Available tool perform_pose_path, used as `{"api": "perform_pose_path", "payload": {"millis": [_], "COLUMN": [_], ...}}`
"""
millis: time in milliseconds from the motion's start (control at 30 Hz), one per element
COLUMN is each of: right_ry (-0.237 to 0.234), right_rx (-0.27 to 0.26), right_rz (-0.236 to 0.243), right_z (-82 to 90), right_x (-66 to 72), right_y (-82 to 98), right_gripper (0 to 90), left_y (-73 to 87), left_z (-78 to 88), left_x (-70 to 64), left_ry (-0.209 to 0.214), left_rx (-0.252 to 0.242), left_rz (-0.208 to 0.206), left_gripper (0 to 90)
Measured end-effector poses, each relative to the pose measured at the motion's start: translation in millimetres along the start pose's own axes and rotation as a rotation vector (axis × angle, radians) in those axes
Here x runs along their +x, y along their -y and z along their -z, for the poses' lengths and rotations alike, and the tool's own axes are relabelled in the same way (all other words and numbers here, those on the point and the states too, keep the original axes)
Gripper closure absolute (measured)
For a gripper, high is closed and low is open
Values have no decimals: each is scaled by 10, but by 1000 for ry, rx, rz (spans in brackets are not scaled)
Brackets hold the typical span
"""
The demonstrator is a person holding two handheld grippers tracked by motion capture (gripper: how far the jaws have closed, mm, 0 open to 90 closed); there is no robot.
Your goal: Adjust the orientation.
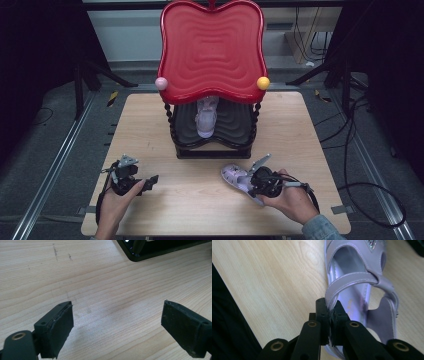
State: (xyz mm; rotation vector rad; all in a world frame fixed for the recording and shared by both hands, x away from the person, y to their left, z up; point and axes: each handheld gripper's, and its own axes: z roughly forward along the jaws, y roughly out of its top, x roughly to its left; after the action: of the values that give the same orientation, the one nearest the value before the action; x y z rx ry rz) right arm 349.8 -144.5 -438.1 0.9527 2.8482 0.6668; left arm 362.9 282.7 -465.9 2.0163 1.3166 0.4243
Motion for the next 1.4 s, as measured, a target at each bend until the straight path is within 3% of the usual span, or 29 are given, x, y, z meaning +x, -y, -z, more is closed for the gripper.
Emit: {"api": "perform_pose_path", "payload": {"millis": [167, 400, 700, 1100, 1400], "right_ry": [-26, -128, -197, -213, -185], "right_rx": [-89, -218, -290, -372, -465], "right_rz": [-31, -116, -158, -160, -153], "right_z": [91, 151, 182, 371, 547], "right_x": [-9, -105, -201, -110, -22], "right_y": [47, 118, 152, 65, -98], "right_gripper": [870, 871, 871, 871, 870], "left_y": [0, 0, 5, 6, 6], "left_z": [3, -1, 0, 5, 14], "left_x": [7, 0, 16, 18, 21], "left_ry": [-2, -1, -4, -3, -2], "left_rx": [1, 0, 0, -1, -7], "left_rz": [0, -1, 3, 6, 12], "left_gripper": [101, 101, 101, 100, 101]}}
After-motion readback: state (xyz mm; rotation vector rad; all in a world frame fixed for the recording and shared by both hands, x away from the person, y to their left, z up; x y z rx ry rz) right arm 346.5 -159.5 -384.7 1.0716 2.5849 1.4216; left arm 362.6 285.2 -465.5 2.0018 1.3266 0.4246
